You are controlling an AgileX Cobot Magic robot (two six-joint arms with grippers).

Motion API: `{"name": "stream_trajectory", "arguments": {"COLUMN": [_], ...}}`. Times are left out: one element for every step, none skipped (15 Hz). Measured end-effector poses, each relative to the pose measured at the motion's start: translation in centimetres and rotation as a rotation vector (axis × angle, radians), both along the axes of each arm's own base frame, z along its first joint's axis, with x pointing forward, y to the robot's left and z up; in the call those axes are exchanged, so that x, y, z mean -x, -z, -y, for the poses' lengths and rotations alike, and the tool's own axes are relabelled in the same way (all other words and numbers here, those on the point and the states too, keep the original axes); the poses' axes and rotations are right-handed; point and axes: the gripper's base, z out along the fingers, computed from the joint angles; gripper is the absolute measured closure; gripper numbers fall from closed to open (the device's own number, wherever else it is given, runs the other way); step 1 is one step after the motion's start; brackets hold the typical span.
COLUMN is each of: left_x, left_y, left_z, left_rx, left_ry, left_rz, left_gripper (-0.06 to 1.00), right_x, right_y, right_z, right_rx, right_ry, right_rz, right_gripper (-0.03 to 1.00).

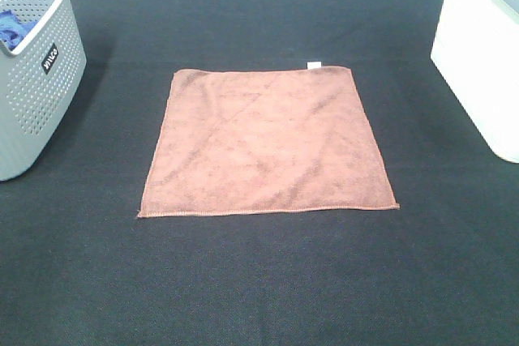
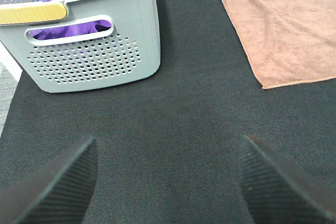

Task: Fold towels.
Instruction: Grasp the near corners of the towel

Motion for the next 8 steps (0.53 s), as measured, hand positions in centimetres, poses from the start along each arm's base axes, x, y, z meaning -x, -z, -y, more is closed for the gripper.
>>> {"name": "stream_trajectory", "arguments": {"left_x": [0.00,0.00,0.00,0.00,0.00,0.00,0.00,0.00], "left_y": [0.00,0.00,0.00,0.00,0.00,0.00,0.00,0.00], "left_z": [0.00,0.00,0.00,0.00,0.00,0.00,0.00,0.00], "left_rx": [0.000,0.000,0.000,0.000,0.000,0.000,0.000,0.000], "left_ry": [0.000,0.000,0.000,0.000,0.000,0.000,0.000,0.000], "left_rz": [0.000,0.000,0.000,0.000,0.000,0.000,0.000,0.000], "left_gripper": [0.24,0.24,0.24,0.24,0.24,0.24,0.24,0.24], "right_x": [0.00,0.00,0.00,0.00,0.00,0.00,0.00,0.00], "right_y": [0.00,0.00,0.00,0.00,0.00,0.00,0.00,0.00], "right_z": [0.00,0.00,0.00,0.00,0.00,0.00,0.00,0.00], "right_rx": [0.000,0.000,0.000,0.000,0.000,0.000,0.000,0.000], "right_ry": [0.000,0.000,0.000,0.000,0.000,0.000,0.000,0.000], "right_rz": [0.000,0.000,0.000,0.000,0.000,0.000,0.000,0.000], "right_gripper": [0.21,0.21,0.21,0.21,0.21,0.21,0.21,0.21]}}
